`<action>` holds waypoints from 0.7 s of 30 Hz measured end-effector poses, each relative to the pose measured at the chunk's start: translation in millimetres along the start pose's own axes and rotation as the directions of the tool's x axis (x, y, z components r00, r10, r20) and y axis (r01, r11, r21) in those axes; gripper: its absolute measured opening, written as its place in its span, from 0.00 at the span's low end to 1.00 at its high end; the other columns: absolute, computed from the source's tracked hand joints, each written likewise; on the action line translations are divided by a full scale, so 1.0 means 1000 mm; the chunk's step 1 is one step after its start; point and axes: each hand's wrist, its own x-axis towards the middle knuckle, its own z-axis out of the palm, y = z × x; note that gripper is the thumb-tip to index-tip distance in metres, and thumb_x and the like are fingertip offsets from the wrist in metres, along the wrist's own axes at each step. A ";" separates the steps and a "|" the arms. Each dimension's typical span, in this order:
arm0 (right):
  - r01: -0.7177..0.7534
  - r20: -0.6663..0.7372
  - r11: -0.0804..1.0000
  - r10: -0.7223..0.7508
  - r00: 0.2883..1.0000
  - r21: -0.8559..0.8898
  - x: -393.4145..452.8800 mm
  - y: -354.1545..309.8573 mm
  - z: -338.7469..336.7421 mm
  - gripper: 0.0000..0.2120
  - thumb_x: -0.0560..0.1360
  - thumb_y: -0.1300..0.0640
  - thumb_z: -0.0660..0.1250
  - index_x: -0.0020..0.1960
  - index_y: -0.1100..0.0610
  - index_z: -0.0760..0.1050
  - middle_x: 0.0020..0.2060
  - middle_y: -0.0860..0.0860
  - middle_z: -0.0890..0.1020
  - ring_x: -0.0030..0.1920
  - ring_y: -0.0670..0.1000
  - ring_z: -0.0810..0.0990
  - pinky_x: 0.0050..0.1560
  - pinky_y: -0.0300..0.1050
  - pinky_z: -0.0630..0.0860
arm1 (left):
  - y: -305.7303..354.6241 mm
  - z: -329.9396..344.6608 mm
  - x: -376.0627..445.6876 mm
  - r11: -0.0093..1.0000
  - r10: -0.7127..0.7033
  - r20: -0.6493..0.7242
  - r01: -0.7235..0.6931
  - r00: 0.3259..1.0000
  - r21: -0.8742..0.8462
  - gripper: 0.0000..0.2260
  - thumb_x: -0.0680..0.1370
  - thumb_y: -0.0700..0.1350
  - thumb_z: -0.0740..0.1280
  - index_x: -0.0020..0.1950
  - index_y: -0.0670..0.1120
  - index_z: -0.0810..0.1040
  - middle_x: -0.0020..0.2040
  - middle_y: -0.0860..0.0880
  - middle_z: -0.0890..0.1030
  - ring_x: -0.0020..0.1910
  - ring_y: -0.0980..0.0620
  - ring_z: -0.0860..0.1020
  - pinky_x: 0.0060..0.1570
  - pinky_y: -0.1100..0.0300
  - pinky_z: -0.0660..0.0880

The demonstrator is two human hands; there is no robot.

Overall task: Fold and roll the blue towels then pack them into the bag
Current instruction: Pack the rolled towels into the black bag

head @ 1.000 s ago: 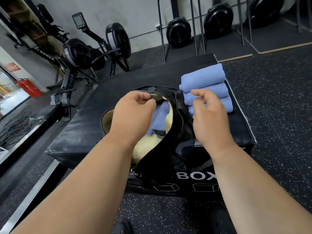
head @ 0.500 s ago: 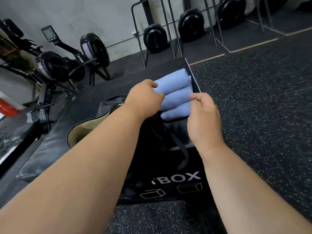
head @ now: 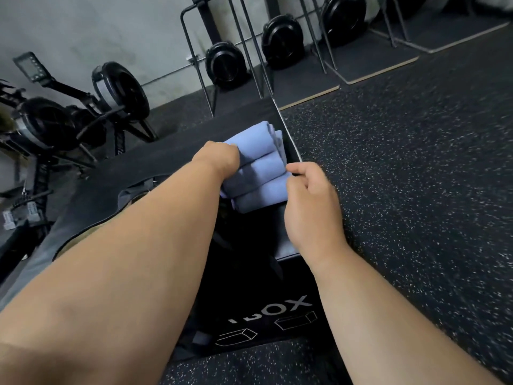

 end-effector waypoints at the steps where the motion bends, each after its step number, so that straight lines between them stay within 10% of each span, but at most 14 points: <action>1: 0.003 0.003 1.000 -0.003 1.000 0.004 0.001 0.000 0.000 0.18 0.75 0.51 0.57 0.60 0.44 0.78 0.52 0.46 0.82 0.54 0.49 0.78 0.57 0.51 0.75 | 0.000 -0.001 0.007 1.000 -0.013 0.014 0.013 1.000 0.006 0.20 0.87 0.47 0.53 0.76 0.43 0.72 0.74 0.38 0.72 0.70 0.37 0.73 0.66 0.46 0.72; 7: -0.016 0.011 1.000 0.016 1.000 0.012 0.005 0.004 -0.006 0.16 0.75 0.49 0.57 0.59 0.42 0.78 0.52 0.44 0.82 0.50 0.45 0.79 0.55 0.51 0.77 | -0.007 0.013 0.035 0.958 -0.111 0.049 0.120 0.993 -0.261 0.24 0.88 0.52 0.51 0.76 0.40 0.73 0.75 0.39 0.74 0.73 0.38 0.72 0.70 0.50 0.66; 21: 0.002 0.022 1.000 -0.002 1.000 0.002 0.003 0.006 -0.003 0.15 0.75 0.50 0.60 0.59 0.43 0.78 0.51 0.43 0.81 0.52 0.45 0.79 0.57 0.52 0.77 | -0.022 0.003 0.018 0.789 -0.238 0.071 0.235 0.969 -0.568 0.09 0.76 0.48 0.69 0.46 0.43 0.81 0.41 0.45 0.82 0.40 0.45 0.80 0.40 0.56 0.76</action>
